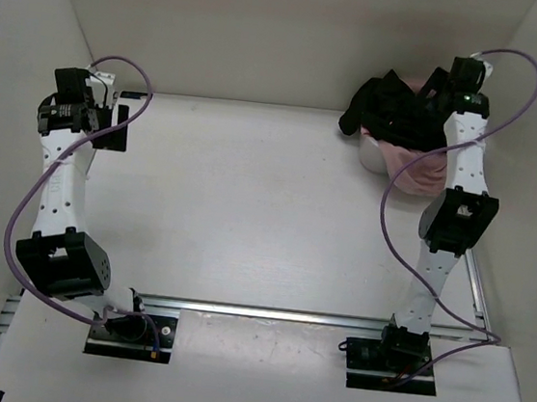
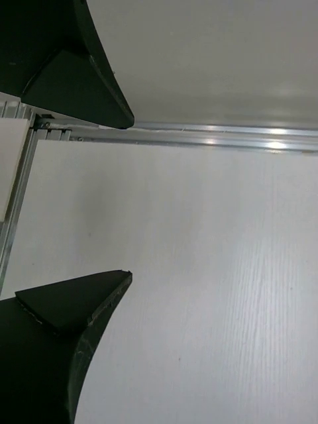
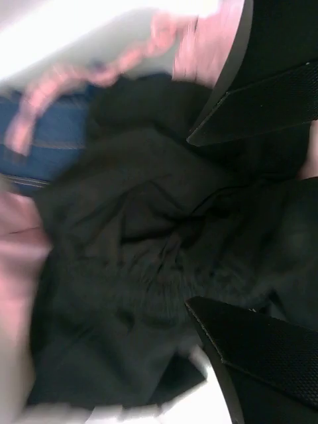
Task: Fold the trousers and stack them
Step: Grab the trousers from the pile
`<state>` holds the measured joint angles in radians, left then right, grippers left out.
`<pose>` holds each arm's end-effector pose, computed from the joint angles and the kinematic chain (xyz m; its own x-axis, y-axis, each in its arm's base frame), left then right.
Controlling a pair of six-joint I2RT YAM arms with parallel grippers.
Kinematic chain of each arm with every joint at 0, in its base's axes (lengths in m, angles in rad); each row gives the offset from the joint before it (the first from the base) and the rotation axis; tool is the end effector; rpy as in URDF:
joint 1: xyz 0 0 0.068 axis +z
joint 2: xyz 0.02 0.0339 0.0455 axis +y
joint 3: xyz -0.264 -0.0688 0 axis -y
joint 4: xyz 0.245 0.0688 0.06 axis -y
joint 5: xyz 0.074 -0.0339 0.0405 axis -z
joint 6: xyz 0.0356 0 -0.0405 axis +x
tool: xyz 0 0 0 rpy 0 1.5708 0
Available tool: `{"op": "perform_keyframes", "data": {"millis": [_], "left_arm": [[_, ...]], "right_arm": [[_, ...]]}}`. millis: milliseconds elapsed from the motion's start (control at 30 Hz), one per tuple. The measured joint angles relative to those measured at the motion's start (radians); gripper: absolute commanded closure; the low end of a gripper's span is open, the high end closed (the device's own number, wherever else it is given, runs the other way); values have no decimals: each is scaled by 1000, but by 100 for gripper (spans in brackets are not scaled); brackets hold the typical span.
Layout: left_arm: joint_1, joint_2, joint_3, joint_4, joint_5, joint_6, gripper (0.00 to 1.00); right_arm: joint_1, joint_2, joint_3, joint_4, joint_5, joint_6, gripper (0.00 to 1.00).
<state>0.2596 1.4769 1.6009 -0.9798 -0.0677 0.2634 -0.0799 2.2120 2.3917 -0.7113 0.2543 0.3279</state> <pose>0.2920 0.0800 0.3835 -0.7825 0.0610 -0.6197 -0.0986 0.9705 0.2200 0.4994 -0.0490 0.3729 -0.3839 0.3434 -0.8571 0.4405 0.8839 0.1569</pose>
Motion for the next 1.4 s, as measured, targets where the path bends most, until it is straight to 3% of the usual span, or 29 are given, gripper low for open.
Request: {"op": "perform_keyframes", "data": {"millis": [100, 167, 267, 300, 333, 533, 700, 767, 967, 1067, 1267, 1400], "left_arm": [[0, 16, 5, -43, 25, -23, 0], [0, 32, 4, -68, 27, -33, 0], [0, 53, -6, -87, 24, -41, 0], [0, 57, -11, -92, 24, -43, 0], [0, 58, -19, -94, 23, -44, 0], [0, 51, -68, -113, 23, -48, 0], [0, 12, -118, -116, 24, -54, 0], [0, -19, -140, -119, 24, -55, 0], [0, -118, -186, -120, 24, -56, 0], [0, -150, -187, -118, 20, -59, 0], [0, -171, -183, -119, -3, -65, 0], [0, -172, -171, -119, -4, -66, 0]], "right_arm": [[7, 72, -33, 35, -59, -4, 6], [13, 133, 0, 40, -95, -8, 17], [23, 157, -24, 62, -119, -24, 65], [24, 150, -41, 69, -121, -21, 90], [27, 136, -71, 83, -126, -30, 100], [42, 19, -133, 65, -130, -46, 100], [130, -258, -206, 56, -89, -94, 100], [229, -381, -208, 68, -75, -115, 100], [762, -684, -205, 193, -134, -182, 100], [903, -758, -214, 281, -166, -166, 100], [946, -887, -520, 526, -185, 43, 100], [943, -879, -770, 601, -187, 216, 100]]}}
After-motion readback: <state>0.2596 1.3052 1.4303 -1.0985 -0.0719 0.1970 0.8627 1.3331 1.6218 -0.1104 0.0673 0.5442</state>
